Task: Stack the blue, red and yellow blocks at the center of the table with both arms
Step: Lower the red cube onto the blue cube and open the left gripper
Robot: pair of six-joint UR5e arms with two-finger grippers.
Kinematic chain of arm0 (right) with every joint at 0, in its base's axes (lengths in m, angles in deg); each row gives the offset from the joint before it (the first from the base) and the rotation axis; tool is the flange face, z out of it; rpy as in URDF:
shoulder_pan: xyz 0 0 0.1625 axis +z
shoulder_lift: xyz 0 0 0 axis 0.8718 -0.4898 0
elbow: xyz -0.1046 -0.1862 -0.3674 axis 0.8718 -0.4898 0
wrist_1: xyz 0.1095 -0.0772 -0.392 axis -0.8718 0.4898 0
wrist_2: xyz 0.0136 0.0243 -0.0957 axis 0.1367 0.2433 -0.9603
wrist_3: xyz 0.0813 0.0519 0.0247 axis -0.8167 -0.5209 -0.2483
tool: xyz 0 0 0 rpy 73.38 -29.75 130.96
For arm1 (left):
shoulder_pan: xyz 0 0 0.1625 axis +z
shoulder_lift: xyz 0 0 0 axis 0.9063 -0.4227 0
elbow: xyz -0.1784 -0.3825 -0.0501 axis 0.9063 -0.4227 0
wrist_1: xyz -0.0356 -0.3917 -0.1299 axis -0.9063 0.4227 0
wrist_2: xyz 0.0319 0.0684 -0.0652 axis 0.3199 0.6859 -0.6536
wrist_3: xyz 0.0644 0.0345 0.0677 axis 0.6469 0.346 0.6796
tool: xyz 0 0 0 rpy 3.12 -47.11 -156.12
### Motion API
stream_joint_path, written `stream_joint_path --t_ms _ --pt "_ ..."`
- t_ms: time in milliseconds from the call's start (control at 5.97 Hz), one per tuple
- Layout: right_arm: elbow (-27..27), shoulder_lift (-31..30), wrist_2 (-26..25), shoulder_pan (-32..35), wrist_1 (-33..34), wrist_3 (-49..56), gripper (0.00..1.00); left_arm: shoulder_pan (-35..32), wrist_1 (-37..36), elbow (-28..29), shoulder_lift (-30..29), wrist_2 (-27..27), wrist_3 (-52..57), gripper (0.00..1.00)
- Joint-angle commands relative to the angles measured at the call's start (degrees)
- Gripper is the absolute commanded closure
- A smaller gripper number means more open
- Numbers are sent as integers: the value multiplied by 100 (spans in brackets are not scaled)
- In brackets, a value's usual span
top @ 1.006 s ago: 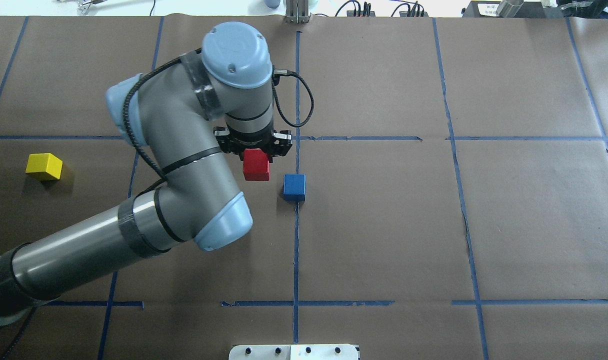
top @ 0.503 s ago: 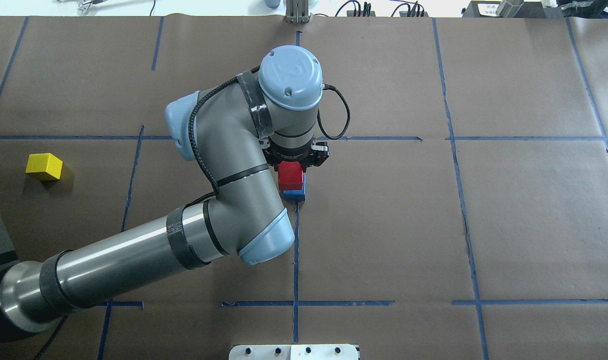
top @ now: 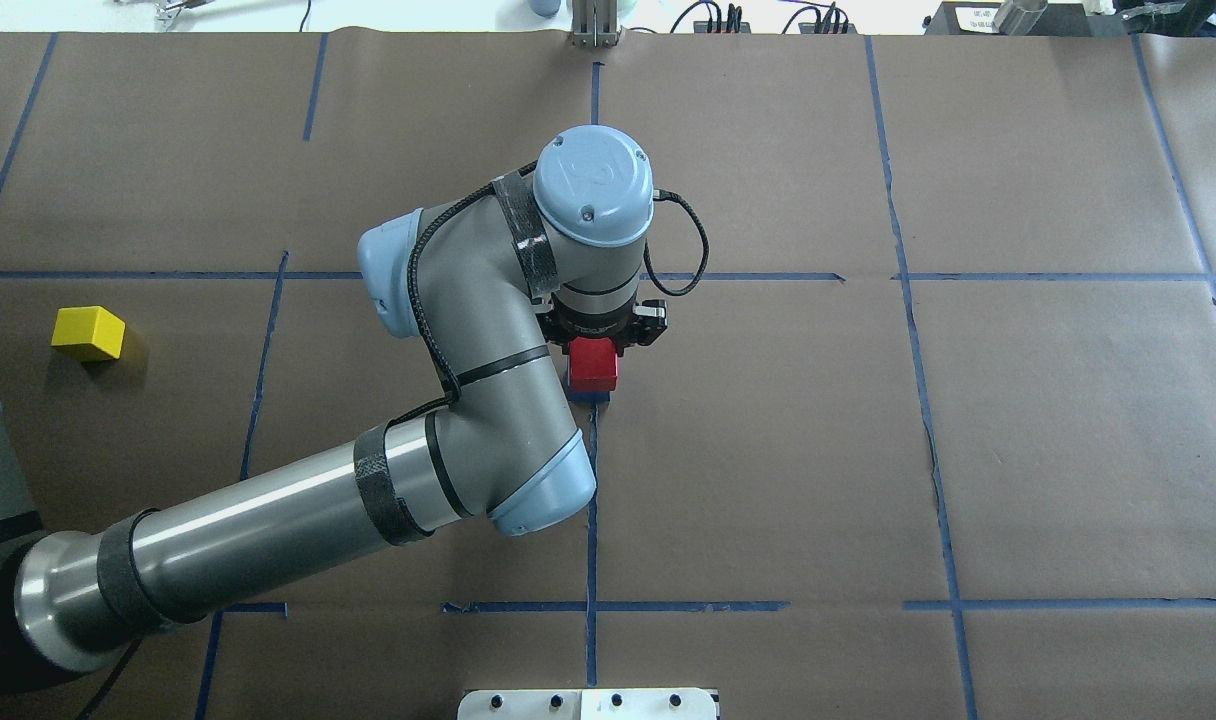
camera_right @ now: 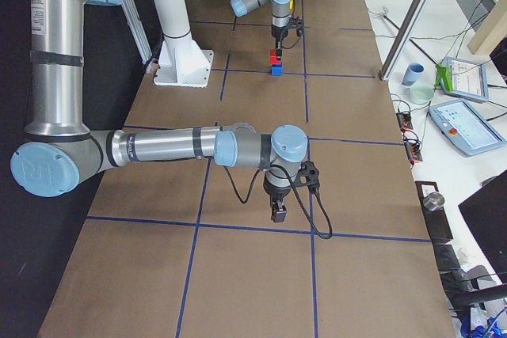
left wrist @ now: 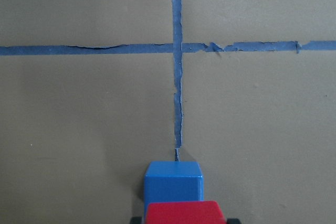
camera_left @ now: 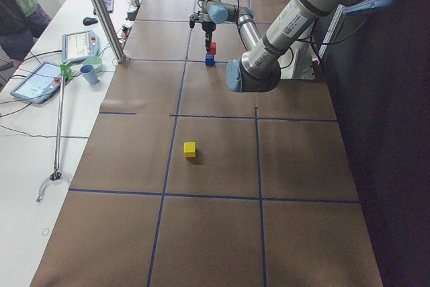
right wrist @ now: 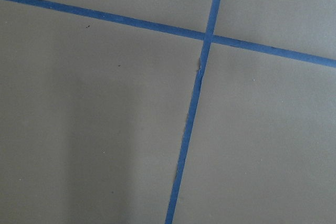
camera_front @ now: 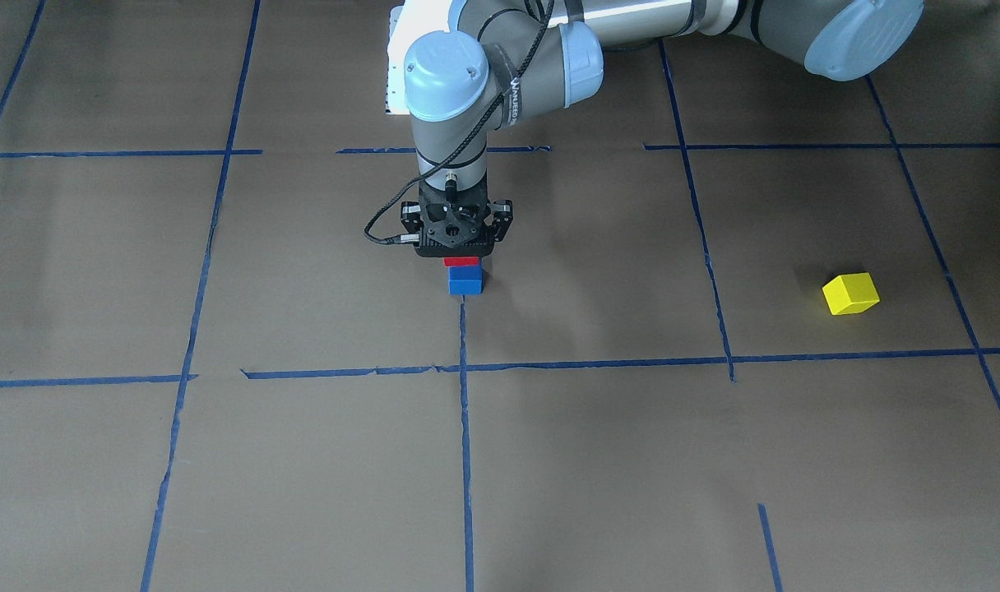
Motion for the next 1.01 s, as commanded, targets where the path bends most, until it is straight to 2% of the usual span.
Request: stream_joint_path --t_ms 0,838 --pt "0 0 0 -5 0 0 0 -5 136 27 64 0 -2 100" --pt "0 -9 0 -5 0 0 0 -5 259 53 126 -9 6 100"
